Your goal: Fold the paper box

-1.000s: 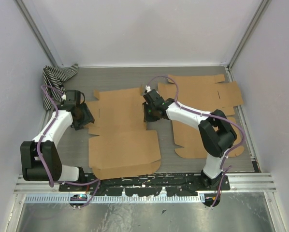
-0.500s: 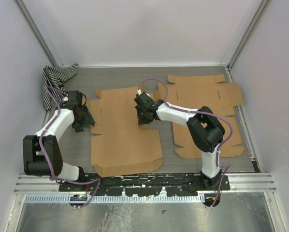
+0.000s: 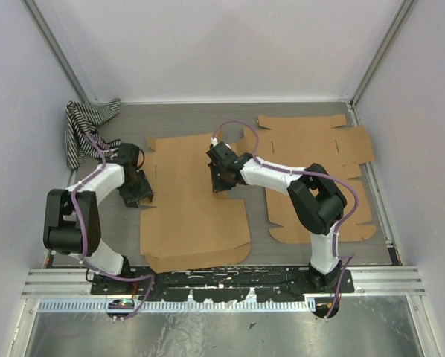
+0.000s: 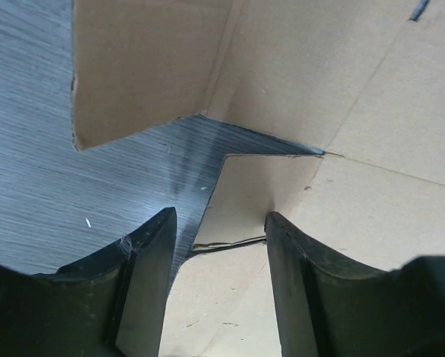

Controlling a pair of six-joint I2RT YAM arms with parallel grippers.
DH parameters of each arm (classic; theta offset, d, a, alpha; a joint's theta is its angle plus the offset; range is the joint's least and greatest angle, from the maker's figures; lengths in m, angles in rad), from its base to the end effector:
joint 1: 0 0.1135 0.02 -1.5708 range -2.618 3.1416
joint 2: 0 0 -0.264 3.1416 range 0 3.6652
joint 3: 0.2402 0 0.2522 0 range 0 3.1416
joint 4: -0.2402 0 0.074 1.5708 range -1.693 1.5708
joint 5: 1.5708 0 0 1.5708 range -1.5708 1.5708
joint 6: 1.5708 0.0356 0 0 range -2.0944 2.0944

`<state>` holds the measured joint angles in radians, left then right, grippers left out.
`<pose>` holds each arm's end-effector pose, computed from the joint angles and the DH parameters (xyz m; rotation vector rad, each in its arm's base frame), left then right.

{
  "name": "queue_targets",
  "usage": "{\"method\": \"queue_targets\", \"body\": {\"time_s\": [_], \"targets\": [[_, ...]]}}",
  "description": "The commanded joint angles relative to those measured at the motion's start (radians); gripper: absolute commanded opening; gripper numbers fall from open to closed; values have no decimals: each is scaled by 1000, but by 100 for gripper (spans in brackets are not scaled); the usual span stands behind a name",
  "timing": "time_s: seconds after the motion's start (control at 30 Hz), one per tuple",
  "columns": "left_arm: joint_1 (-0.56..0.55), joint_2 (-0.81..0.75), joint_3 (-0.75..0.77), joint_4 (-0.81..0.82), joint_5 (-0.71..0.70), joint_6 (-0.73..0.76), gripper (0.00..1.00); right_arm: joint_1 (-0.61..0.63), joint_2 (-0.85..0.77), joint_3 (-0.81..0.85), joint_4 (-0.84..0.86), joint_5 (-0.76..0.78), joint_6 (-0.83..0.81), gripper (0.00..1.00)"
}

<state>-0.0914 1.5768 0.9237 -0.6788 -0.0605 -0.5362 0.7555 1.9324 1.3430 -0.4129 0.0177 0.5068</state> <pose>0.2775 -0.0233 0.1699 -0.6490 2.8221 -0.0239 0.2984 0.2802 0.1818 -0.3205 2.6192 0.4360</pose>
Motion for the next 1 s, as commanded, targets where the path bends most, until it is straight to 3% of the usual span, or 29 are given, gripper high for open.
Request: {"method": "queue_targets", "body": {"time_s": [0.0, 0.33, 0.7, 0.83, 0.97], "targets": [[-29, -27, 60, 0, 13, -18, 57, -5, -6, 32, -12, 7, 0, 15], [-173, 16, 139, 5, 37, -63, 57, -3, 16, 42, -9, -4, 2, 15], [-187, 191, 177, 39, 21, -45, 57, -2, 63, 60, -7, -31, 0, 15], [-186, 177, 205, 10, 17, -40, 57, -3, 67, 66, -7, -41, -1, 16], [-187, 108, 249, -46, -14, -23, 57, -3, 12, 70, -21, -25, -9, 24]]}}
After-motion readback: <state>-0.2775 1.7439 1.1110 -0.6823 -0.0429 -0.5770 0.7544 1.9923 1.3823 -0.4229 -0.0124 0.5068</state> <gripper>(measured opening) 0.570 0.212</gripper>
